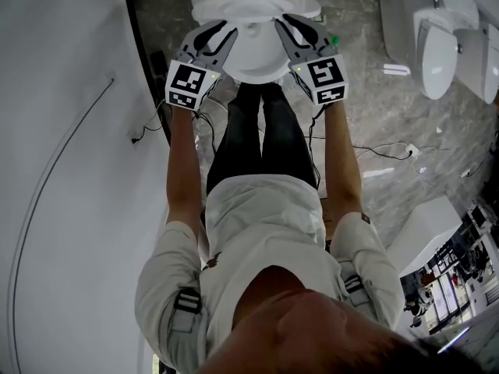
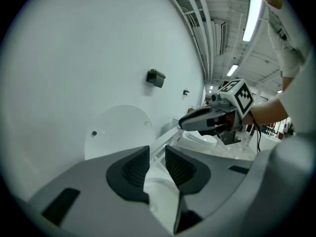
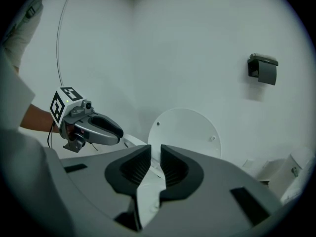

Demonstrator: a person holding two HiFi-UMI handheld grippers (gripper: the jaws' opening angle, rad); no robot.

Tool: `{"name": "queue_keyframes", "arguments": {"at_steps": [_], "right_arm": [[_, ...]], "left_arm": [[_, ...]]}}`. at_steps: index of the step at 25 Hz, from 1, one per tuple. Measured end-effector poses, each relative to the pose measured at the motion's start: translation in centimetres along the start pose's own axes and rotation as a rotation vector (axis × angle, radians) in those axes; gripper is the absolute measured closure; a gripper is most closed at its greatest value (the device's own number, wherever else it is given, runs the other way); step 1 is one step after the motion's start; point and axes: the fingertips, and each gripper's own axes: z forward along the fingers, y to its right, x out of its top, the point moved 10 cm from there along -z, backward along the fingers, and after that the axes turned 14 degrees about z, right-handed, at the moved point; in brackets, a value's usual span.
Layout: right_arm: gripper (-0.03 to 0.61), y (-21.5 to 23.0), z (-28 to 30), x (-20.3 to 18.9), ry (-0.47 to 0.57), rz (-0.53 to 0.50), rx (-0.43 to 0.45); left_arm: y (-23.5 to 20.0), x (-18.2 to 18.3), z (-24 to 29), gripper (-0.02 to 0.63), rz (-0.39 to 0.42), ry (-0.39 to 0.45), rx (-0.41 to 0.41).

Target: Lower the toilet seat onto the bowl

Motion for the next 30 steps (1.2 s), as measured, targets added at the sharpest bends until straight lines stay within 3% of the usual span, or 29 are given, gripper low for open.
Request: {"name": "queue_keyframes", "arguments": {"at_steps": [12,30], "right_arm": [[0.531,-1.0,-1.4,-2.6,-0.007,0.05,0.01],[0.549,-1.6,-2.8,-5.8,-0.052,0.034,0.034]], "left_arm": [[2.6,0.1,-0.4,0.522,-0.06,0.031,0.07],[6.4,-1.8,-0.5,0.538,-0.123,-0.031,0.148]]}}
